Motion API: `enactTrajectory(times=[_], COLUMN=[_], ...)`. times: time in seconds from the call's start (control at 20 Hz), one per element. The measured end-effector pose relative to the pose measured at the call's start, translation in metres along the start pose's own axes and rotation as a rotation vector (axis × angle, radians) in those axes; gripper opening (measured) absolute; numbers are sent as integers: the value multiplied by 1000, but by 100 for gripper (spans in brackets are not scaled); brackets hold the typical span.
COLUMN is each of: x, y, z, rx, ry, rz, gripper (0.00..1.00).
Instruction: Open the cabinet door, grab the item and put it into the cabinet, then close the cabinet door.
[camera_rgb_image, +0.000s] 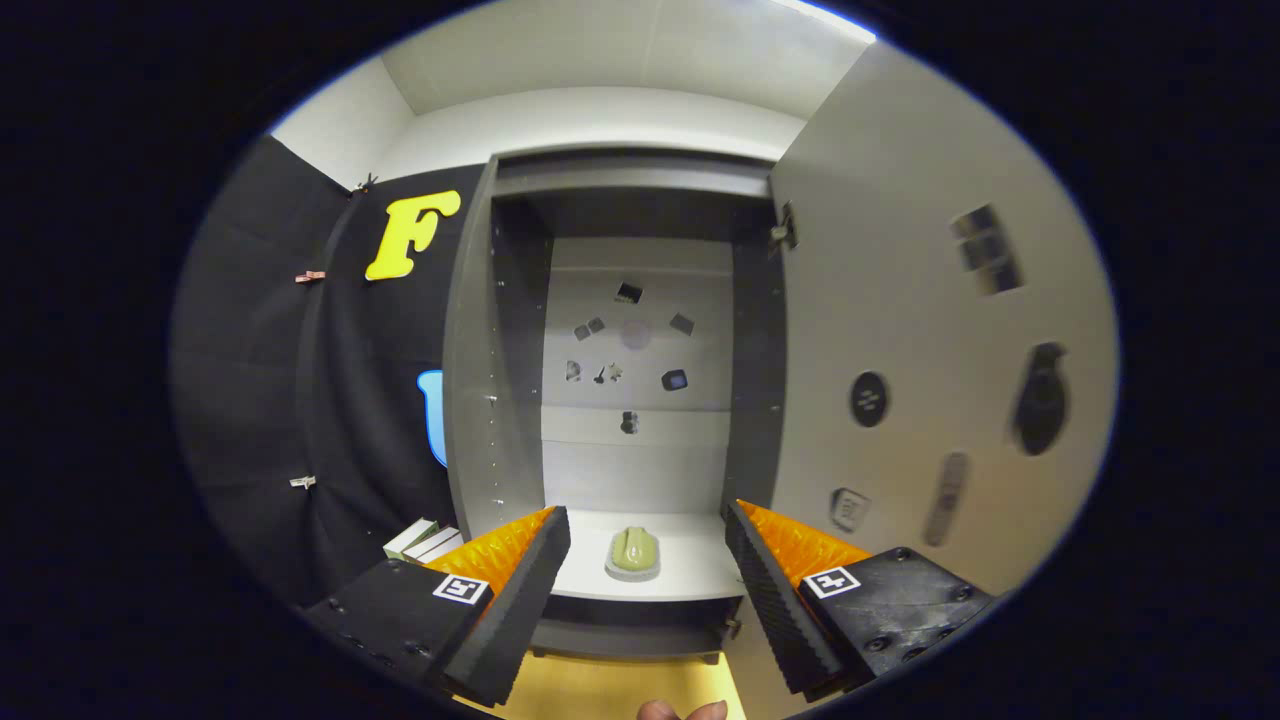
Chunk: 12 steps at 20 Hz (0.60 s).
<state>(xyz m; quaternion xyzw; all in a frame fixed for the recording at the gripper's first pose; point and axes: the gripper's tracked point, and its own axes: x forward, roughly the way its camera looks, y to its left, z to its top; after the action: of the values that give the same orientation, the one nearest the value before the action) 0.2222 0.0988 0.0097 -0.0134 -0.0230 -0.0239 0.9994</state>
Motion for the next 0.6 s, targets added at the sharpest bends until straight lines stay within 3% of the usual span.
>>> enactTrajectory(times=[0.4,0.6], x=[-143,-181], y=[-56,-118], z=[18,21], rx=[-6,9], ry=[-31,-23], rz=[-40,-147], gripper=[98,98])
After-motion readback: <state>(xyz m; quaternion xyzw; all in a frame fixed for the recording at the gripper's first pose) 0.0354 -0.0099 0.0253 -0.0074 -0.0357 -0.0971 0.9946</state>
